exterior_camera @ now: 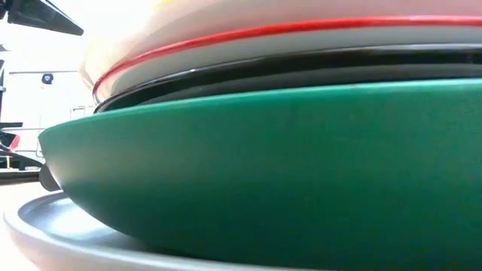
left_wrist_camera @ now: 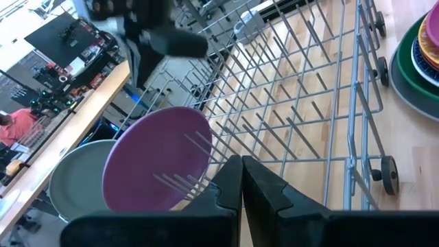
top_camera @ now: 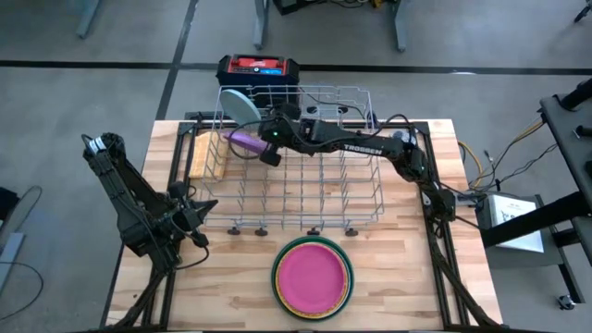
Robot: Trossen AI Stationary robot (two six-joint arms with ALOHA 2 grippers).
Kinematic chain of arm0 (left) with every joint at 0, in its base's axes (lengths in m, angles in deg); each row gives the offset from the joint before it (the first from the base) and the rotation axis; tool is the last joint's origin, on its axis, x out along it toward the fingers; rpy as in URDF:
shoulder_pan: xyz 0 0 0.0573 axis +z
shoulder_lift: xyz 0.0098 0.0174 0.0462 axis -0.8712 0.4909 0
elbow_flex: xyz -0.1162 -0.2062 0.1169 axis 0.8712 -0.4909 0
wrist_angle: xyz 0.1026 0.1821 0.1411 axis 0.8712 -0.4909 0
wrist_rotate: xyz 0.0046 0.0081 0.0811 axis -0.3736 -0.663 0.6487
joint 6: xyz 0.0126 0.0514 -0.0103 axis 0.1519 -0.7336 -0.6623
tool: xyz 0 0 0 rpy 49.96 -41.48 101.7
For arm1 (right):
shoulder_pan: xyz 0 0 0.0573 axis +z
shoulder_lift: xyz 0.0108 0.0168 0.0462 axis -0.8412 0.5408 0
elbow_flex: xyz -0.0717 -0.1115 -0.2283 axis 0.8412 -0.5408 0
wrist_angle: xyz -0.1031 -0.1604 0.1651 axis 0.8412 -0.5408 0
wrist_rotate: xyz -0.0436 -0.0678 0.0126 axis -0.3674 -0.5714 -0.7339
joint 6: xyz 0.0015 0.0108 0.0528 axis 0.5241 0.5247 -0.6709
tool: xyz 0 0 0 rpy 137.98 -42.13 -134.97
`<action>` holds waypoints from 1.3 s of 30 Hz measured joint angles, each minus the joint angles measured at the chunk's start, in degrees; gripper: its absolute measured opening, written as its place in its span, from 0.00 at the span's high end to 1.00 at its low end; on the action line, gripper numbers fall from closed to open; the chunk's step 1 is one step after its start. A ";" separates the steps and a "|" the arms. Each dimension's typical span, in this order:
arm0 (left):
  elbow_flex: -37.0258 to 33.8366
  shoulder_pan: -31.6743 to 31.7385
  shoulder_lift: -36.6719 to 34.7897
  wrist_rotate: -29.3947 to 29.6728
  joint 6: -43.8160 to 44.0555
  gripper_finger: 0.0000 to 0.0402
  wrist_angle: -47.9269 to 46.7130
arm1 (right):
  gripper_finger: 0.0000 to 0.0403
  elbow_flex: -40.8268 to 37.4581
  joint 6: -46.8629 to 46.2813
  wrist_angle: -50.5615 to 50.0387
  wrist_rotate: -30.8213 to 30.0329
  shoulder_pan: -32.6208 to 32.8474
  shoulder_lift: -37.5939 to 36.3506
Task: Sort dishes
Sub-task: Put the purple plate into the dishwasher rack, then put the pink plate into the dishwasher rack
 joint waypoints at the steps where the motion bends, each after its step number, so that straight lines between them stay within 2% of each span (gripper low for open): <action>1: 0.01 0.00 -0.01 0.50 0.00 1.00 0.42 | 1.00 0.00 -0.61 -1.73 -0.87 0.22 -1.20; 4: 0.00 0.00 -0.01 1.94 -0.66 1.00 2.85 | 1.00 0.00 -3.99 -8.77 -1.38 1.29 -5.10; 6: 0.01 0.00 -0.01 1.55 -4.32 1.00 6.87 | 1.00 -0.12 -6.64 -13.60 -1.40 2.45 -7.39; 11: 2.11 0.12 0.17 0.92 -24.07 1.00 22.54 | 1.00 -3.59 -11.27 -20.51 -1.36 7.65 -13.46; 17: 6.84 1.06 2.77 -5.17 -51.05 1.00 44.95 | 1.00 -16.68 -19.37 -18.74 -1.36 16.74 -24.32; 20: 7.77 1.25 5.07 -8.88 -58.49 1.00 48.85 | 1.00 -25.69 -24.92 -15.02 -1.36 21.77 -30.24; 25: 8.26 1.25 7.83 -8.94 -62.23 1.00 48.21 | 1.00 -38.15 -37.58 -13.50 -0.79 29.87 -37.40; 30: 8.26 1.25 8.03 -7.97 -63.69 1.00 48.28 | 1.00 -45.47 -49.15 -12.86 -0.69 35.95 -40.00; 34: 8.26 1.25 7.65 -6.17 -63.71 1.00 48.31 | 0.98 -48.99 -49.54 -11.52 -0.31 39.46 -38.92; 39: 8.26 1.25 7.62 -5.73 -63.71 1.00 48.21 | 0.90 -51.82 -51.11 -9.40 1.21 40.07 -35.72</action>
